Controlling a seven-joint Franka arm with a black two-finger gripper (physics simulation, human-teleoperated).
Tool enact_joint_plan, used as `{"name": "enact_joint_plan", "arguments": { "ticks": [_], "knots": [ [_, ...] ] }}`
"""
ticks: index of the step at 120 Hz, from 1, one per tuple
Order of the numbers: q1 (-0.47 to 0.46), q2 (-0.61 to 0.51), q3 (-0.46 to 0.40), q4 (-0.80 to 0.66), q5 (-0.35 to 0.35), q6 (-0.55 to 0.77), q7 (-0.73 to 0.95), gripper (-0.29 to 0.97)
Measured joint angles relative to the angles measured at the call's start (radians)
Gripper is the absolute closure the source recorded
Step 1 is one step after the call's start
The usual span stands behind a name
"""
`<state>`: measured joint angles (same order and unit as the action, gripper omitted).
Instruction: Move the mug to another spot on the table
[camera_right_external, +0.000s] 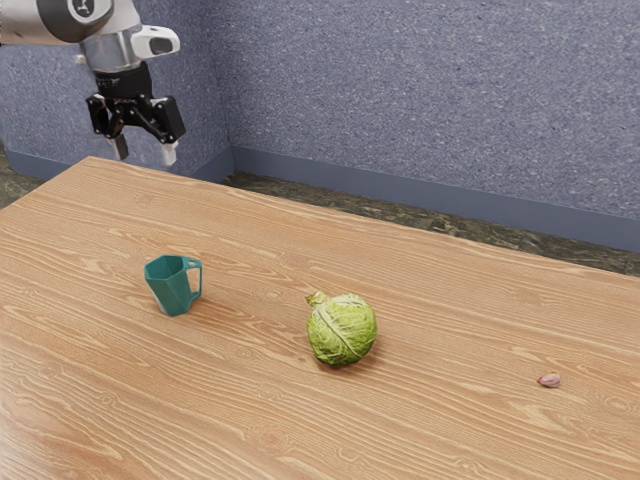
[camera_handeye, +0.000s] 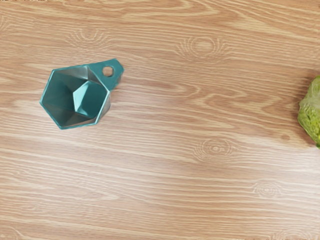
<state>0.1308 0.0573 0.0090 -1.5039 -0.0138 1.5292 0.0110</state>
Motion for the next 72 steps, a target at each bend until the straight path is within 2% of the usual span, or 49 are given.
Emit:
{"name": "enact_joint_plan", "arguments": {
  "ticks": [48,72],
  "knots": [
    [0.02,0.015,0.014,0.003,-0.03,0.0,0.006,0.0],
    [0.022,0.173,0.018,0.05,0.037,0.012,0.106,0.0]
  ]
}}
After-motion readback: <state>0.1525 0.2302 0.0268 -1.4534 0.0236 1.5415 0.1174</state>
